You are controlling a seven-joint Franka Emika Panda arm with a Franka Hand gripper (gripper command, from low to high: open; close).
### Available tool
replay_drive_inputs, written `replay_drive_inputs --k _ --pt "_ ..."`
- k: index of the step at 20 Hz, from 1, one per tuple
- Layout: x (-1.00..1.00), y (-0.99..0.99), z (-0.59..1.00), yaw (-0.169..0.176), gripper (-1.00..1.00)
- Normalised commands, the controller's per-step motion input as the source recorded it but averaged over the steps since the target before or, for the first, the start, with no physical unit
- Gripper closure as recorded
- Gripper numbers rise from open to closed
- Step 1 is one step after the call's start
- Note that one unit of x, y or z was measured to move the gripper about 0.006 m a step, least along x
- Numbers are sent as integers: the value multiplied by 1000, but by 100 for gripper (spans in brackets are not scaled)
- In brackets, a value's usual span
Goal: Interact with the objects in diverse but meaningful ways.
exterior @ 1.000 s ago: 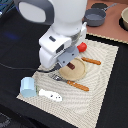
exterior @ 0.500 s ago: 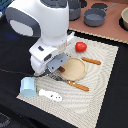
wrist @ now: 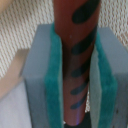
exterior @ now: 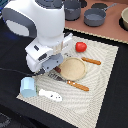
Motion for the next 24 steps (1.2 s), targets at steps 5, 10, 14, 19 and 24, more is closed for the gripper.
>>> replay_drive_inputs --k 5,10,14,19,24 --pt "-571 414 312 -7 100" --pt "-514 388 -86 0 100" --pt "-355 156 -419 0 100" --pt "-182 -24 -339 0 100" --pt "-381 -21 -243 0 -100"
